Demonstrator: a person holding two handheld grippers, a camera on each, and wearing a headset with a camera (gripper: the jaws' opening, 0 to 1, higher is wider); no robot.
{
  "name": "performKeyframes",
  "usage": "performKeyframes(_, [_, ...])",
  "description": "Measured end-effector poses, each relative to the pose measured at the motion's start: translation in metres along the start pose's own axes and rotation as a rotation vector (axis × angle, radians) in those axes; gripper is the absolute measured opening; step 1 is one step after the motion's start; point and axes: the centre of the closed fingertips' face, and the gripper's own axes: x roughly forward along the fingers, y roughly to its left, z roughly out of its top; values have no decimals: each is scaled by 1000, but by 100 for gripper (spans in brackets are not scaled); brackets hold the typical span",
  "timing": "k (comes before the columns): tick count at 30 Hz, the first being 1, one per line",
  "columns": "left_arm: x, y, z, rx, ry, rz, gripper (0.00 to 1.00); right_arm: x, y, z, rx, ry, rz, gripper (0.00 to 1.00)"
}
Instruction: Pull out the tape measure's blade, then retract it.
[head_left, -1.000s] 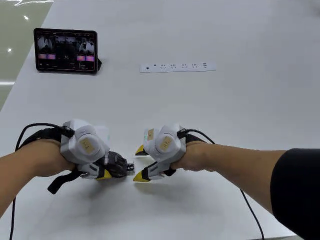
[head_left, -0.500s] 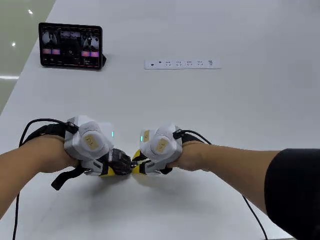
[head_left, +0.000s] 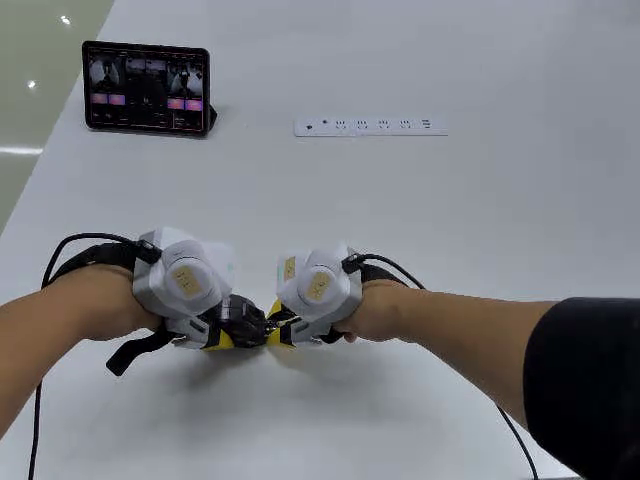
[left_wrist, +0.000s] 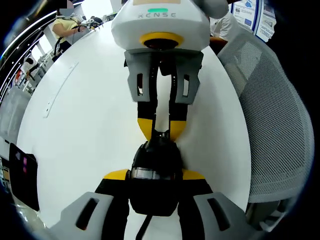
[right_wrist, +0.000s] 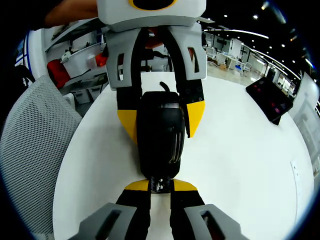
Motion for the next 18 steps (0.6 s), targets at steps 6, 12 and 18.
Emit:
performKeyframes(6, [0, -1, 0, -3, -2, 0, 32, 0, -1, -2, 9, 6, -13, 10])
performKeyframes(12, [0, -1, 1, -2, -4, 0, 32, -1, -1, -3, 20, 5, -19, 10])
performKeyframes(18, [-1, -1, 1, -6, -9, 0, 32, 0, 0, -3, 19, 9, -18, 10])
